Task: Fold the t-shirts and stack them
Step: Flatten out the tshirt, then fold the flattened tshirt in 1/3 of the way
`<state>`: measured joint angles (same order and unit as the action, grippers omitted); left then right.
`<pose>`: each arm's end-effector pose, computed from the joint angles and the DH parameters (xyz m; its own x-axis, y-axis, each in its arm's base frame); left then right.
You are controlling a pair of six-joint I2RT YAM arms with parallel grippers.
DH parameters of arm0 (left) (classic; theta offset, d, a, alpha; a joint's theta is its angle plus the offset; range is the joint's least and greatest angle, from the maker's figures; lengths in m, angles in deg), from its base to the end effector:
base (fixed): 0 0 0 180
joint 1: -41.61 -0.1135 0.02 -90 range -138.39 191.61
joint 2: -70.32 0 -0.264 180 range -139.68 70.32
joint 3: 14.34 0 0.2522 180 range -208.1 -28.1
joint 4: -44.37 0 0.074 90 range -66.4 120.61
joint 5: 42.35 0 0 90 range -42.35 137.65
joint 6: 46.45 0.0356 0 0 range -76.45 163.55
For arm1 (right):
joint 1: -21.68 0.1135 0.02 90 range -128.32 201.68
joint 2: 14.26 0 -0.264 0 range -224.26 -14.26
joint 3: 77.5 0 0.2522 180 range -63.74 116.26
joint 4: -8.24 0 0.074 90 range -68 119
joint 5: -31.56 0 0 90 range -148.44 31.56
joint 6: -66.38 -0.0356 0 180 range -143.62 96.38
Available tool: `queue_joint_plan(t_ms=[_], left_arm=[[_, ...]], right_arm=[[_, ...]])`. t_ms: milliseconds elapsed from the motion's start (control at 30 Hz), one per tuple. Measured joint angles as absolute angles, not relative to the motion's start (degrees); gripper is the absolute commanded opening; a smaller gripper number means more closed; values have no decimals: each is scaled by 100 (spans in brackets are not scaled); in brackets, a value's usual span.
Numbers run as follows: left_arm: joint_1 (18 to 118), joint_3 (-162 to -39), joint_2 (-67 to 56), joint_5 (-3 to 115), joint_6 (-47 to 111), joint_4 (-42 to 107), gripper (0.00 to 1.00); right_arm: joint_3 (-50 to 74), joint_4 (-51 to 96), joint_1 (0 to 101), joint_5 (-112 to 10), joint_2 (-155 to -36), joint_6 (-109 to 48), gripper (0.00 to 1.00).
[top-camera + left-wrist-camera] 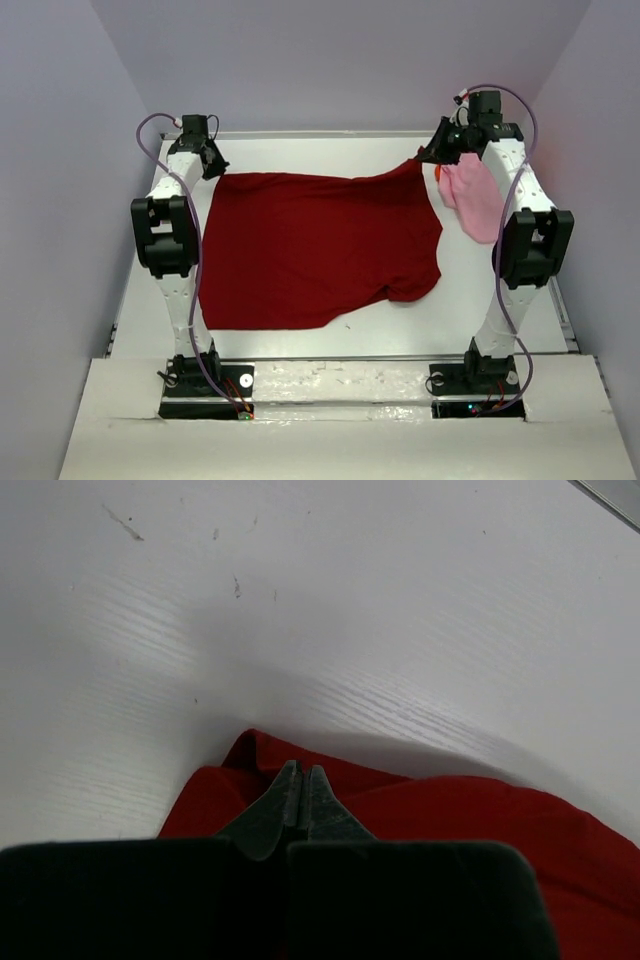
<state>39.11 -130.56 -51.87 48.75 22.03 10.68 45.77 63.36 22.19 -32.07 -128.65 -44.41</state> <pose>0.4954 0.0209 0.2407 -0.5826 -0.3925 -0.7117 -0.2607 0.9196 -0.2938 0.4513 0.0198 0.3164 -0.7871 0.3110 -0.5327 -0.0383 0.8373 0.5454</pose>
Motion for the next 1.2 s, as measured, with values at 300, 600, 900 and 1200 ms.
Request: queue_joint_plan(t_ms=[300, 600, 900, 1200], left_arm=[[3773, -12796, -4986, 4919, 2227, 959, 0], [3697, -12566, -4485, 5032, 2216, 784, 0], [3662, -12446, -4369, 5128, 2140, 260, 0], [3662, -12643, -4411, 5268, 2024, -368, 0]], right_arm=[[4186, 6496, 2245, -2976, -12161, -4437, 0], [3491, 6754, 2274, -2921, -12142, -4435, 0], [3034, 6977, 2289, -2904, -11654, -4422, 0], [2840, 7058, 2328, -2858, -11405, -4409, 0]])
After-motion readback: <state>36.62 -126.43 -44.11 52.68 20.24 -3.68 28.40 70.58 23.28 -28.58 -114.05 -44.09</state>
